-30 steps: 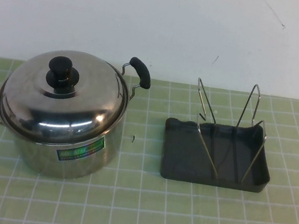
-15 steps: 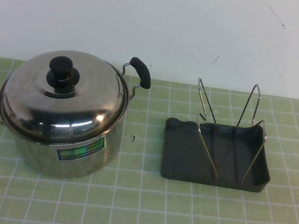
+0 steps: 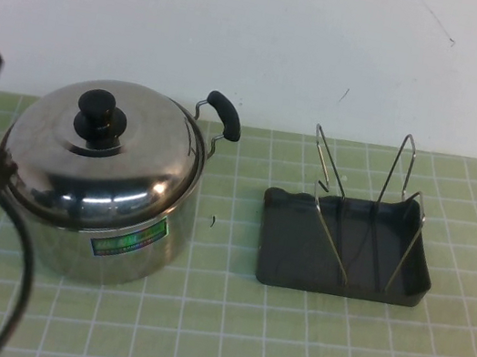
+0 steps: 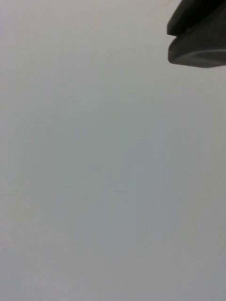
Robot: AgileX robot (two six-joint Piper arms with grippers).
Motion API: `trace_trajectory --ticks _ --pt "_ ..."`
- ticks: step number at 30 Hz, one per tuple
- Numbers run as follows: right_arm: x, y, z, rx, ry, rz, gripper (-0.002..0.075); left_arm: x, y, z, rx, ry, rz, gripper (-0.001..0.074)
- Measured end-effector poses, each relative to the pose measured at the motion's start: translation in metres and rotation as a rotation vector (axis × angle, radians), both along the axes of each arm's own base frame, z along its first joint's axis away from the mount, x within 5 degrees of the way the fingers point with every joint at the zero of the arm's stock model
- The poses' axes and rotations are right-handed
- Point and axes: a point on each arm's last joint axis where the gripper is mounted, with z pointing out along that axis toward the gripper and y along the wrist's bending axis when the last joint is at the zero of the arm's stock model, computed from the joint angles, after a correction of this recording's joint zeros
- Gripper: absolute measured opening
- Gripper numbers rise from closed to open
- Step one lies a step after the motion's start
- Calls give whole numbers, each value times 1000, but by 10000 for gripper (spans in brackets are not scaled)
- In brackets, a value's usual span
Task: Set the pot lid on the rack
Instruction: Open the pot
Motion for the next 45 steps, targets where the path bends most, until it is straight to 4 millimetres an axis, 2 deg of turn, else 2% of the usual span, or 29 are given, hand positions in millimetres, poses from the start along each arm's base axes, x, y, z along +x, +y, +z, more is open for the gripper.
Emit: trace_trajectory --ticks 3,6,8,10,13,17,23,28,32,37,41,45 --pt "0 0 0 0 -2 0 -1 13 -11 -6 87 4 -87 133" --pt "0 0 0 0 -2 0 -1 28 -20 -8 179 34 -158 347" --pt "0 0 0 0 -2 0 -1 38 -24 -10 260 68 -178 464" --pt "0 0 0 0 -2 0 -1 50 -24 -11 308 116 -169 536" --pt "0 0 0 0 -2 0 -1 69 -23 -10 328 178 -139 580" --pt "0 0 0 2 -1 0 -1 90 -23 -9 296 208 -120 591" --pt "0 0 0 8 1 0 -1 117 -23 -28 272 285 -99 592" --pt "0 0 0 11 2 0 -1 129 -24 -51 306 354 -116 592" --pt "0 0 0 14 2 1 -1 133 -25 -59 309 380 -118 583" --pt "0 0 0 17 3 1 -1 133 -24 -60 309 396 -109 489" --pt "0 0 0 18 5 1 -1 133 -23 -61 327 402 -101 333" --pt "0 0 -1 21 7 0 -1 133 -23 -61 330 400 -99 335"
